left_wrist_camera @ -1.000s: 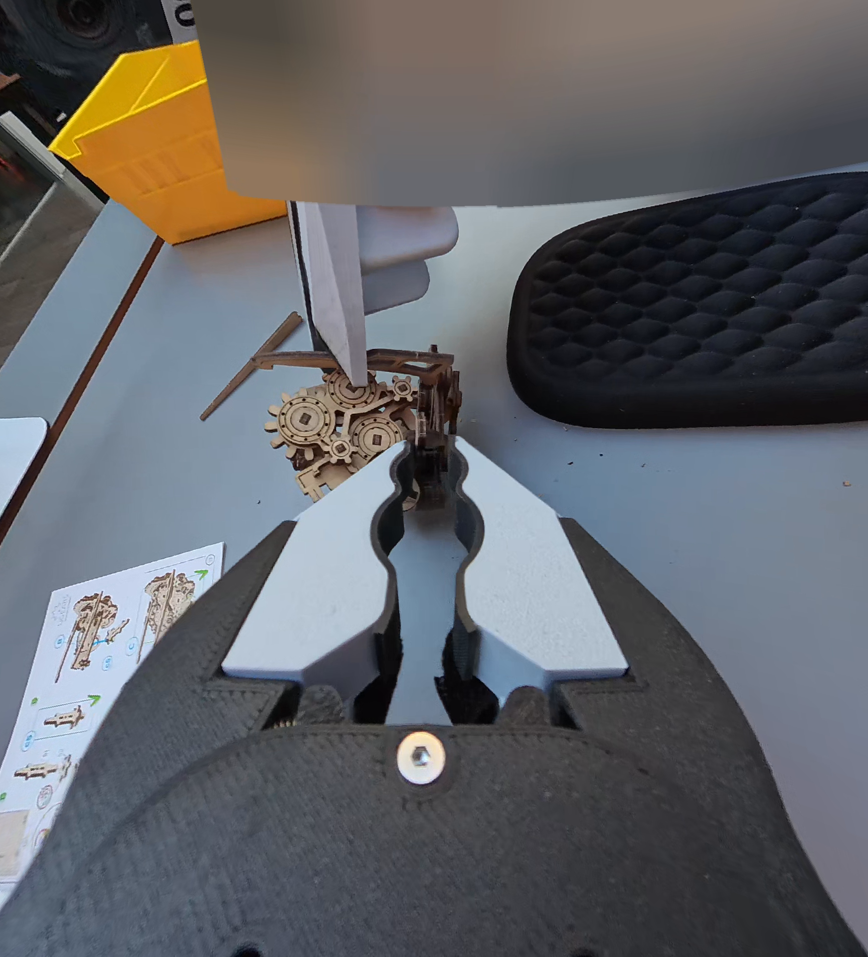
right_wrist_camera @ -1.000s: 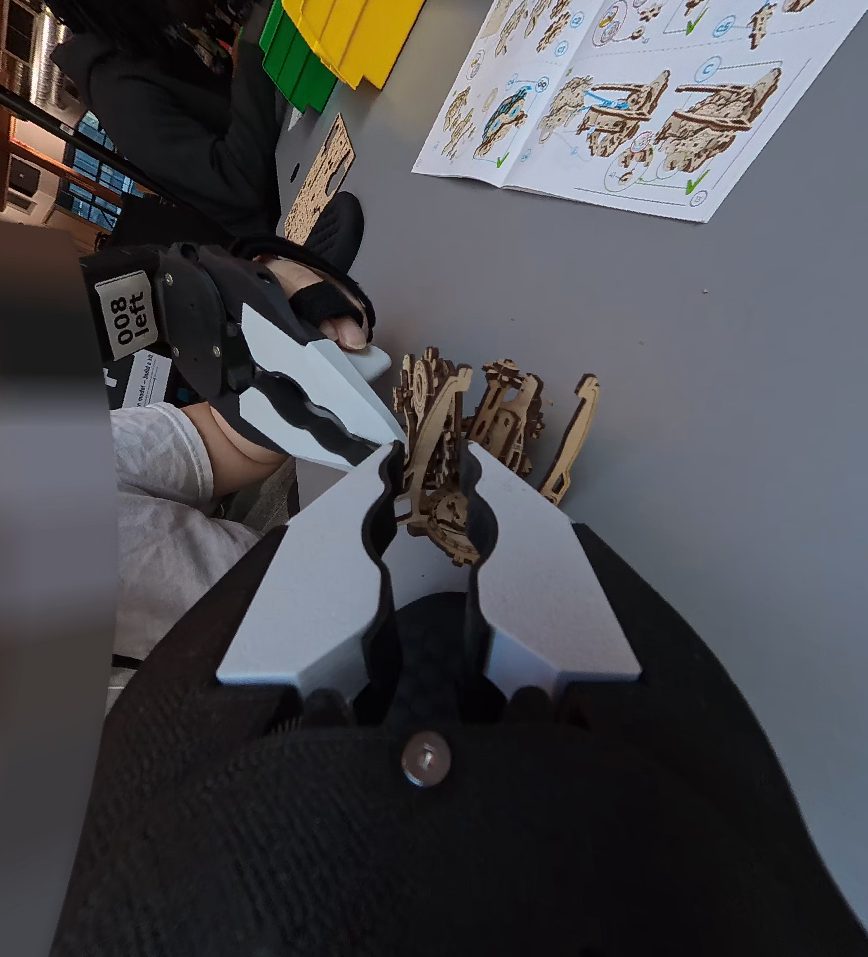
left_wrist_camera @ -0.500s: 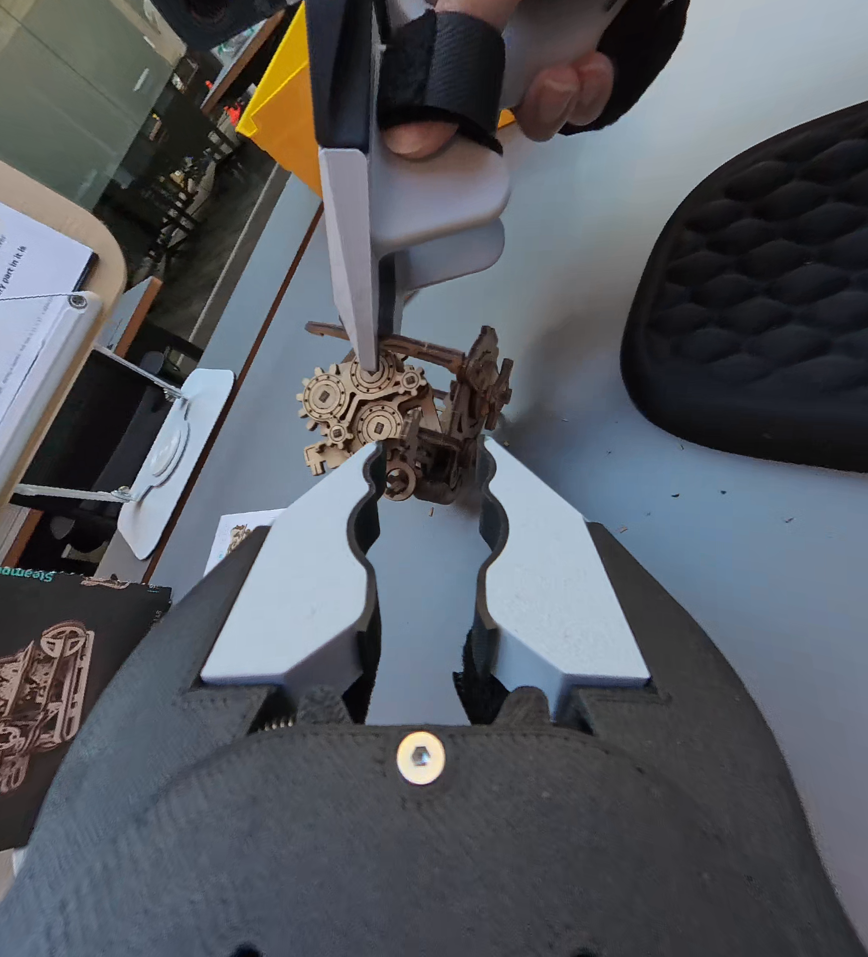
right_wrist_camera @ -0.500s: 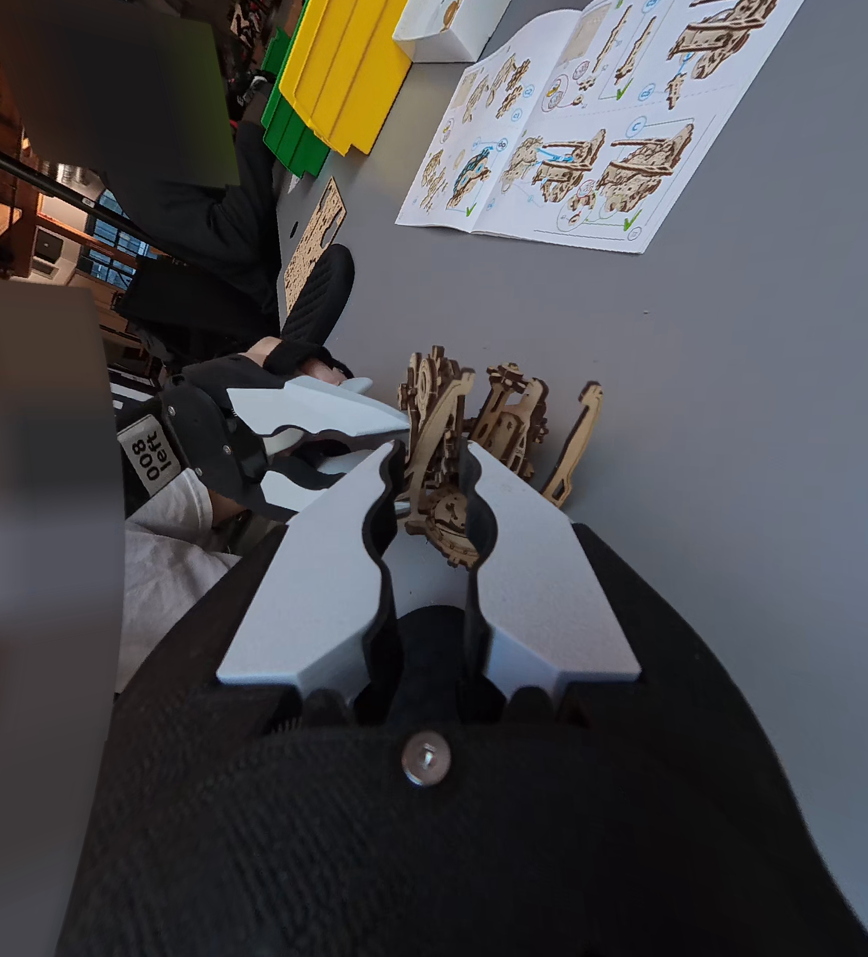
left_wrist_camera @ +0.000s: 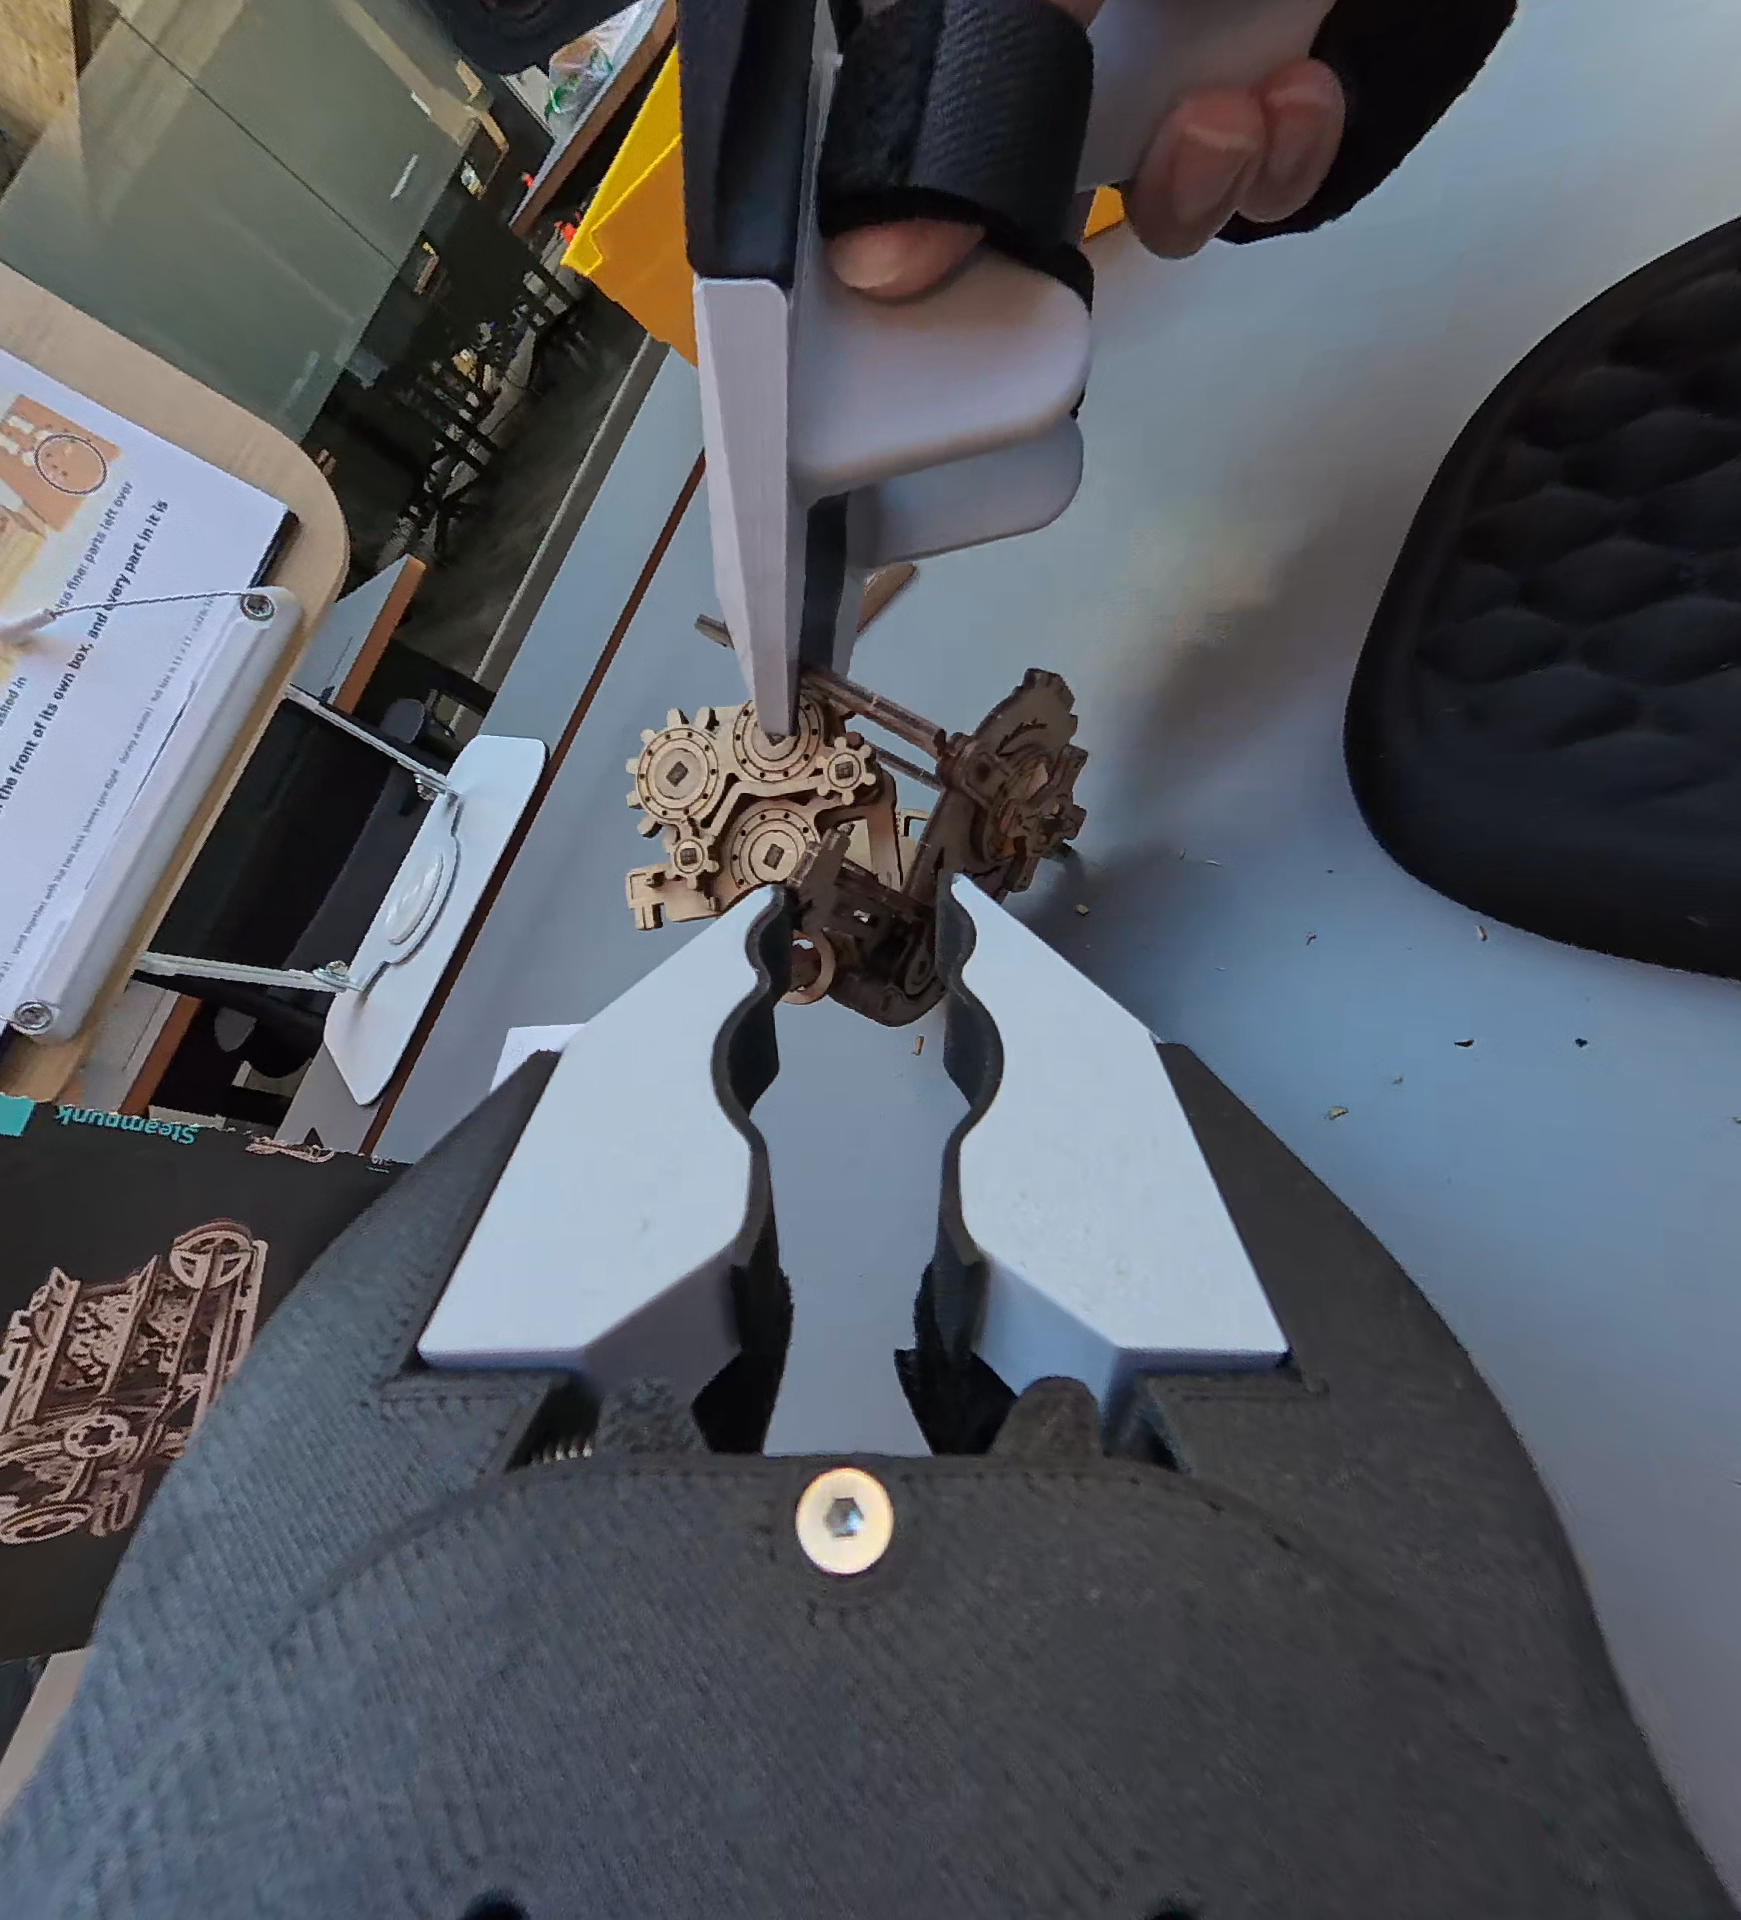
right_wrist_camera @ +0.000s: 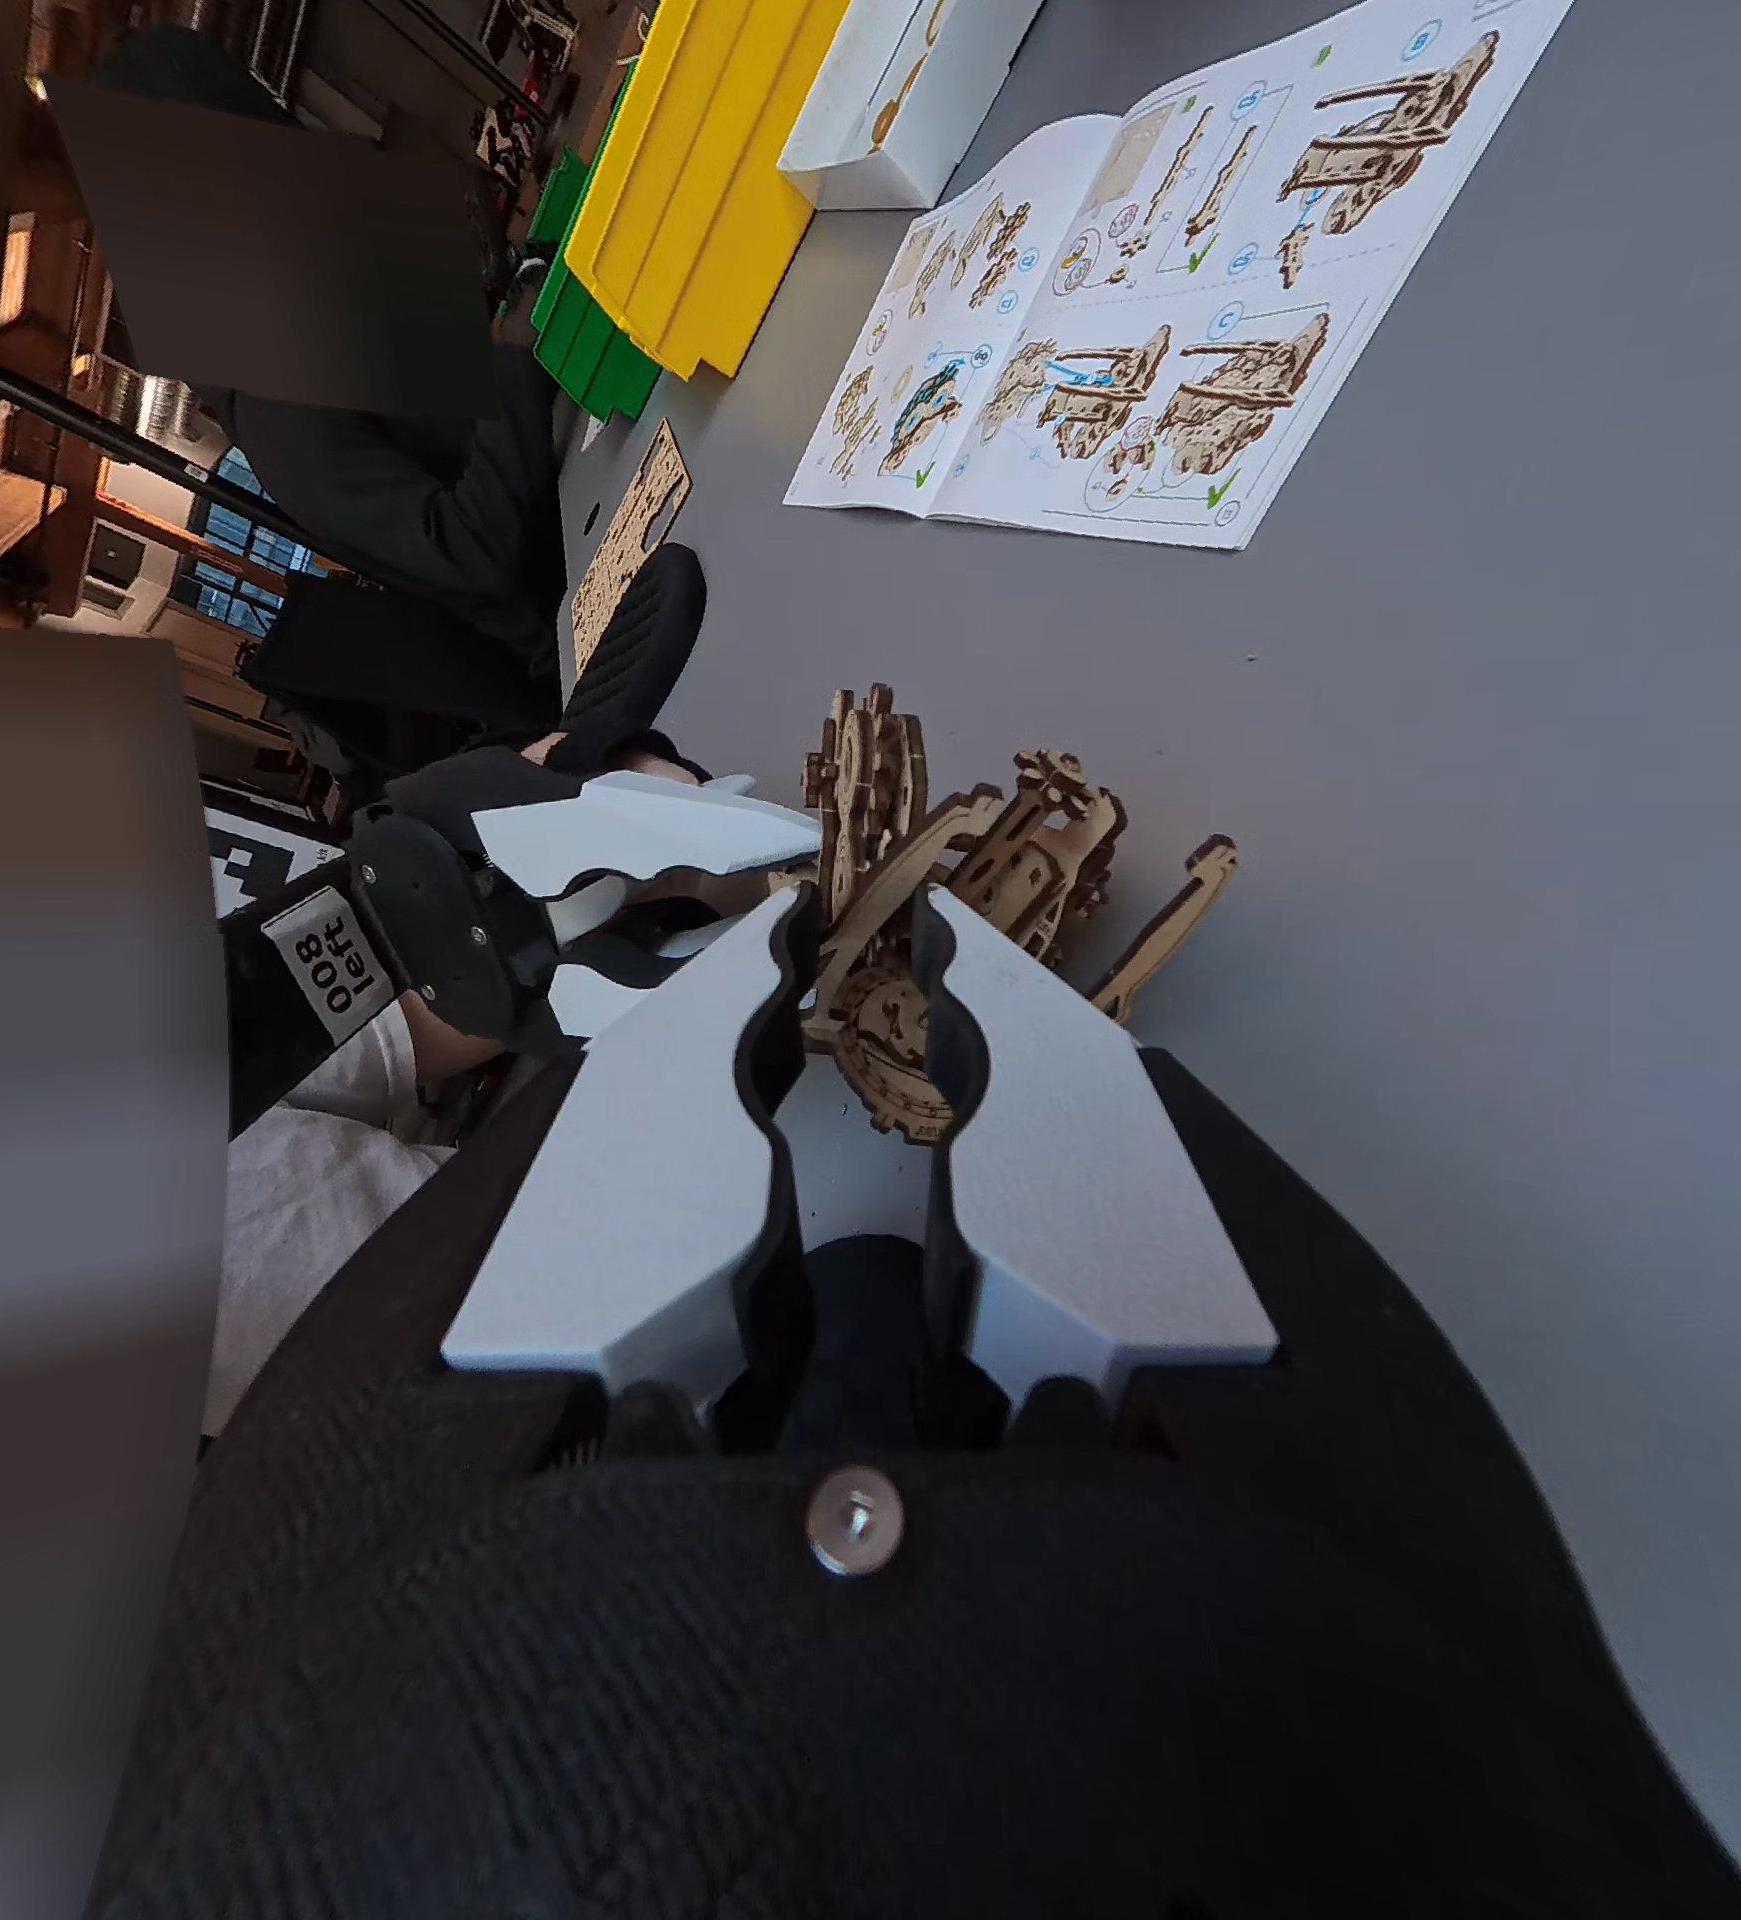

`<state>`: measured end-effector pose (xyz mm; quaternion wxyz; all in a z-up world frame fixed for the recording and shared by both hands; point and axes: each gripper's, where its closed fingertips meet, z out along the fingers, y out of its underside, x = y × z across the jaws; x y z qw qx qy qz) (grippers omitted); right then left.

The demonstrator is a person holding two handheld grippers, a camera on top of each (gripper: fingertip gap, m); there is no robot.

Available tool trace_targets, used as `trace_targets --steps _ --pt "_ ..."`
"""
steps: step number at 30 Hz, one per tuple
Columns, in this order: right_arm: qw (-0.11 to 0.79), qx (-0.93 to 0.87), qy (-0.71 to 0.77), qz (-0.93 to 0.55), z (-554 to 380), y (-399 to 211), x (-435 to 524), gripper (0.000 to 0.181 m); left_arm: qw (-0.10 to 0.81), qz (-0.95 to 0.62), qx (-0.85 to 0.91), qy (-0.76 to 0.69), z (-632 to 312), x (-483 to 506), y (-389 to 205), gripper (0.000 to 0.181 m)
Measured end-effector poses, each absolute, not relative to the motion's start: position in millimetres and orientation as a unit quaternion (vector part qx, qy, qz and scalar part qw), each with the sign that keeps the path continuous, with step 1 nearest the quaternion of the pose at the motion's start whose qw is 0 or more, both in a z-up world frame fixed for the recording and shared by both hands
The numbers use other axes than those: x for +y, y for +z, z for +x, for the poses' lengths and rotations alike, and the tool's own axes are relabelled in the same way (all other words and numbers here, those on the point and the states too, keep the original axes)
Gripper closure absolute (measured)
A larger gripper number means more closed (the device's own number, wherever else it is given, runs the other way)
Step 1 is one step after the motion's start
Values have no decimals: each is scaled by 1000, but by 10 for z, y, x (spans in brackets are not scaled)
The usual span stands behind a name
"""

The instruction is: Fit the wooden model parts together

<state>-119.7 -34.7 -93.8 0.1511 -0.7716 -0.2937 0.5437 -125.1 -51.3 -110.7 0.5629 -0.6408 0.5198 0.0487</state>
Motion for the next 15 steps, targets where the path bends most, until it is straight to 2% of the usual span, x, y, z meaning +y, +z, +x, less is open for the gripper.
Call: trace_targets --steps 15 --pt "122 -308 560 -759 -1244 -953 -463 161 564 -627 534 62 -1278 -476 -1158 155"
